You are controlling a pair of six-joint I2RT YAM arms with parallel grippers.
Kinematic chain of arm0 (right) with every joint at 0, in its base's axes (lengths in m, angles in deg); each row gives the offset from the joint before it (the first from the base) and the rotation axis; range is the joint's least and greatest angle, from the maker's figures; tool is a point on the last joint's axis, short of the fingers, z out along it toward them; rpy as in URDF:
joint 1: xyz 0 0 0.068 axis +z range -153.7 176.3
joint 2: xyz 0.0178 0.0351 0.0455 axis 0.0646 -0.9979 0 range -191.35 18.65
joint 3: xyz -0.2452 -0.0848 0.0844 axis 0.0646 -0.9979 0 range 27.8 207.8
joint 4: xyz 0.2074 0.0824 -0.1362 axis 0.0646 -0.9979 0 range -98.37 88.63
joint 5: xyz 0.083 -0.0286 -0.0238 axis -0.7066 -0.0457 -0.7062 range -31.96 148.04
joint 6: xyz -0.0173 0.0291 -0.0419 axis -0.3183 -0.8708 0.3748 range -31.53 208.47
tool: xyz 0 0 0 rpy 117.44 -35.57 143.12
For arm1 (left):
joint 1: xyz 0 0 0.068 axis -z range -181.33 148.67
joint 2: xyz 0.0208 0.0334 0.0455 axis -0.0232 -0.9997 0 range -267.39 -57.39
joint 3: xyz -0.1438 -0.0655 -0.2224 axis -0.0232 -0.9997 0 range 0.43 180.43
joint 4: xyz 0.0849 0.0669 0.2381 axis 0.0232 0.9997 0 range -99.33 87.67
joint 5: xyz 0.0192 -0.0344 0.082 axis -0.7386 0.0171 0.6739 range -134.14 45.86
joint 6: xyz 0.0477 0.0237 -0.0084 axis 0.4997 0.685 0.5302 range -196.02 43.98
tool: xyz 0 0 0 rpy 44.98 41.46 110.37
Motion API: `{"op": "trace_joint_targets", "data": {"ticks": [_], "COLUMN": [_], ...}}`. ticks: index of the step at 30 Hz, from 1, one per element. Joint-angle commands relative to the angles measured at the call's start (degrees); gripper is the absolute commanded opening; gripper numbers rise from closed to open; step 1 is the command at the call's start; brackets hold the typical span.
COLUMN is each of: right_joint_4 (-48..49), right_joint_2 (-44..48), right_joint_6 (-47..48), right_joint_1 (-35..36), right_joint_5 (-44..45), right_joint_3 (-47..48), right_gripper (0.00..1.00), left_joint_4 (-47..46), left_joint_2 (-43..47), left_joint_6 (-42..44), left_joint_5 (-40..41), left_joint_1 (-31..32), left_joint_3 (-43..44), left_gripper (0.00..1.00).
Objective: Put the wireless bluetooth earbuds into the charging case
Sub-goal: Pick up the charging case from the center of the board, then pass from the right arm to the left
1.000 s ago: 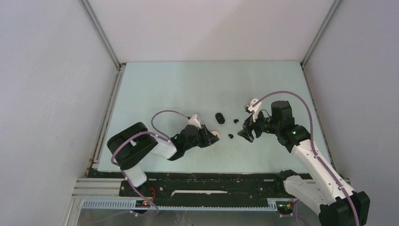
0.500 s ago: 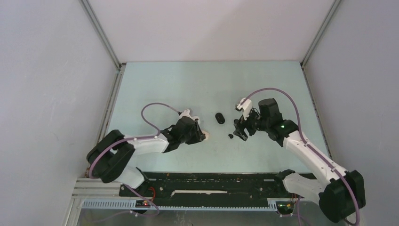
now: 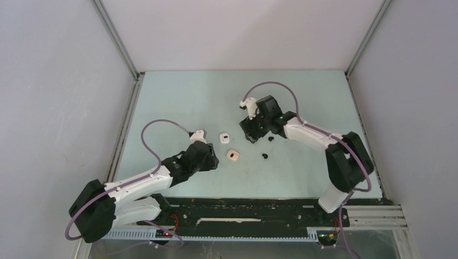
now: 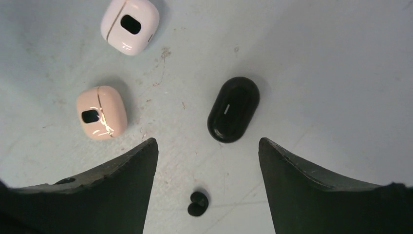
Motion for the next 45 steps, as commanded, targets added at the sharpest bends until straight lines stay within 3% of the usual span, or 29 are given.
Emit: {"op": "trace_joint_targets", "data": {"ticks": [1, 10, 16, 24, 27, 30, 38, 45], "right_joint_4": [0.3, -1.44, -1.83, -5.86, -8.14, -8.7, -5.9, -5.42], "right_joint_2": [-5.36, -13.91, -17.49, -17.68, -12.6, -1.83, 28.03, 33.33], "right_joint_6": [-2.43, -2.23, -2.96, -2.52, -2.04, 0.68, 17.36, 24.06], "right_joint_1": [1.83, 2.75, 2.27, 0.59, -0.9, -1.66, 5.23, 6.58], "right_joint_5": [5.96, 10.75, 10.96, 7.15, 2.15, -6.05, -14.63, -16.86], "right_joint_3": [4.59, 7.81, 9.97, 11.2, 8.88, 4.03, -13.16, -17.99], "right_gripper": [0.75, 0.71, 0.63, 0.29, 0.28, 0.28, 0.28, 0.27], "left_joint_4": [3.1, 1.7, 0.8, -1.87, -2.9, -4.43, -10.21, -7.41], "left_joint_2": [1.04, 0.87, -1.42, -1.46, -1.18, -0.64, 5.46, 13.34], "left_joint_6": [-0.12, -0.44, -0.17, 0.25, 1.32, 2.7, 6.04, 3.71], "left_joint_5": [2.52, 3.15, 2.08, 1.97, 1.91, 1.15, -9.39, -19.12], "left_joint_1": [2.16, 3.65, 4.11, 4.99, 5.0, 5.0, 4.84, 1.5], "left_joint_3": [-1.34, -1.03, 0.19, -0.25, 0.05, 0.75, 2.6, 5.6], "left_gripper": [0.52, 0.52, 0.52, 0.52, 0.52, 0.52, 0.52, 0.55]}}
